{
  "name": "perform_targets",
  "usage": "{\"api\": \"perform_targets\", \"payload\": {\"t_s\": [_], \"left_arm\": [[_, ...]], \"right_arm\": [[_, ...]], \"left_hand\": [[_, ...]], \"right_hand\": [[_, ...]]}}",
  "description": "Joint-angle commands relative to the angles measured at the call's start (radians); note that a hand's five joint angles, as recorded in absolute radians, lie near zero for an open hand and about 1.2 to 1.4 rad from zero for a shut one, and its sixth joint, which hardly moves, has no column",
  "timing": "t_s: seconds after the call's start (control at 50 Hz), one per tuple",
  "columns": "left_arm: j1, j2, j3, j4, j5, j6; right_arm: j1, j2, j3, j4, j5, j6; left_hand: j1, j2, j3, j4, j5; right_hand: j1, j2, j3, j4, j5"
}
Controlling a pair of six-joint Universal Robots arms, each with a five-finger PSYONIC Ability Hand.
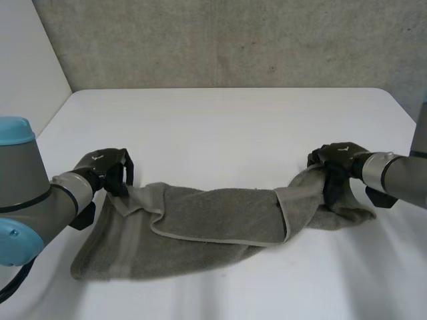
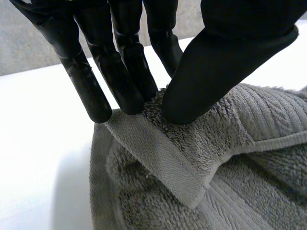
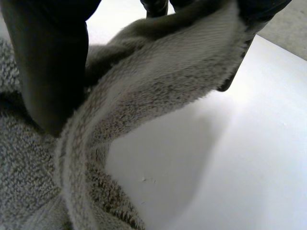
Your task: Fold the towel.
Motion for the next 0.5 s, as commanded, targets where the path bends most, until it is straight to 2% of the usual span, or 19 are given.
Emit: {"api": "perform_targets", "payload": {"t_s": [0.02,0.14,0.28,0.32,0.4,0.5], "left_arm": [[-0.004,0.051,-0.035,0.013,0.000,0.003],[-0.003,0.118,-0.103,0.030,0.002,0.006],[-0.004,0.232,-0.234,0.076,0.003,0.014],[-0.003,0.252,-0.259,0.085,0.003,0.014],[-0.001,0.291,-0.300,0.096,0.006,0.015],[0.007,0.351,-0.351,0.113,0.008,0.032]], "right_arm": [[0.038,-0.047,0.041,-0.088,0.012,-0.067],[0.094,-0.087,0.009,-0.090,0.021,-0.070],[0.171,-0.072,-0.101,-0.043,0.055,-0.070],[0.202,-0.026,-0.190,0.021,0.084,-0.077],[0.235,0.035,-0.287,0.123,0.080,-0.097],[0.277,0.131,-0.385,0.289,0.087,-0.223]], "left_hand": [[0.205,0.179,0.180,0.179,0.202],[0.205,0.179,0.180,0.179,0.202],[0.205,0.179,0.180,0.179,0.202],[0.205,0.179,0.180,0.179,0.202],[0.205,0.179,0.180,0.179,0.202],[0.205,0.179,0.180,0.179,0.202]], "right_hand": [[-0.081,-0.087,-0.085,-0.088,-0.050],[-0.093,-0.099,-0.097,-0.099,-0.061],[-0.245,-0.251,-0.249,-0.252,-0.214],[-0.256,-0.262,-0.260,-0.262,-0.224],[-0.256,-0.262,-0.260,-0.262,-0.224],[-0.254,-0.260,-0.258,-0.261,-0.223]]}}
